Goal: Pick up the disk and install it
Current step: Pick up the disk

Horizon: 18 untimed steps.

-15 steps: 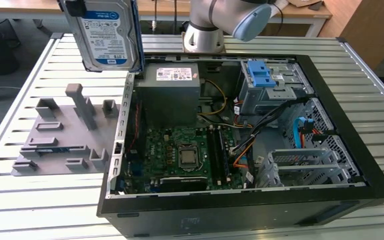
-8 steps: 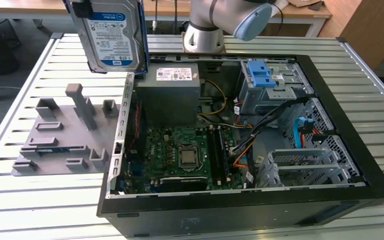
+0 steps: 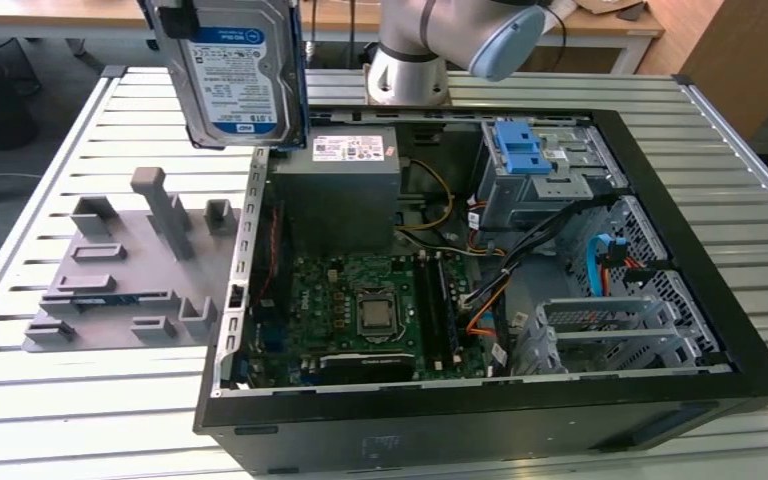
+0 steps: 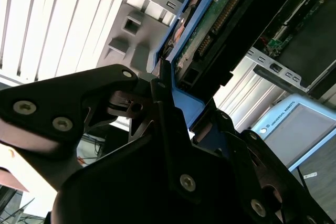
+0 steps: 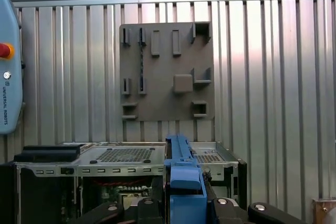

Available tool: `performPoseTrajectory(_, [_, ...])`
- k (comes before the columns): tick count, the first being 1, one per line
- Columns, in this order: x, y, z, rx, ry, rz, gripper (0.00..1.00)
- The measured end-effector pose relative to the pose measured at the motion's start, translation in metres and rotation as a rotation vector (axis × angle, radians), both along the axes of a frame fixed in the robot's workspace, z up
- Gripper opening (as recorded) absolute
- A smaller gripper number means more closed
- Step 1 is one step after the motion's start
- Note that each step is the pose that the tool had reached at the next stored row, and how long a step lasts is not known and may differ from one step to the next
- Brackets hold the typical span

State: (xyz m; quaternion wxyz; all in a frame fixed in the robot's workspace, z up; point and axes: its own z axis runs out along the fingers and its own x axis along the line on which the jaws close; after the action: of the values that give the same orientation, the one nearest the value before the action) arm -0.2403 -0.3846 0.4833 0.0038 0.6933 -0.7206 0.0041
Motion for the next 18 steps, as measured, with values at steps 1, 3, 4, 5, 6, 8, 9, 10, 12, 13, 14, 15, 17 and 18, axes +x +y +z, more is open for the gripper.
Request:
performPoseTrajectory(1, [0.0014,-0.0005,0.0,0.0,0.0001,0.0,0.36])
performPoseTrajectory(3, [0.0042,-0.0015,0.0,0.0,0.0002,0.0,0.36])
performPoseTrajectory(4, [0.0055,-0.0019,0.0,0.0001,0.0003,0.0,0.36])
performPoseTrajectory(5, [0.0069,-0.0024,0.0,0.0,0.0003,0.0,0.36])
performPoseTrajectory(6, [0.0082,-0.0029,0.0,0.0,0.0004,0.0,0.36])
performPoseTrajectory(8, [0.0108,-0.0037,0.0,0.0,0.0005,0.0,0.36])
performPoseTrajectory(9, [0.0121,-0.0041,0.0,0.0,0.0005,0.0,0.36])
performPoseTrajectory(10, [0.0134,-0.0045,0.0,0.0,0.0006,0.0,0.36])
performPoseTrajectory(12, [0.0159,-0.0053,0.0,0.0,0.0007,0.0,0.36])
performPoseTrajectory(13, [0.0171,-0.0057,0.0,0.0,0.0007,0.0,0.36])
performPoseTrajectory(14, [0.0183,-0.0061,0.0,0.0,0.0008,0.0,0.36])
performPoseTrajectory(15, [0.0197,-0.0065,0.0,0.0,0.0008,0.0,0.36])
performPoseTrajectory(17, [0.0224,-0.0074,0.0,0.0,0.0009,0.0,0.36])
performPoseTrajectory(18, [0.0237,-0.0078,0.0,0.0001,0.001,0.0,0.36])
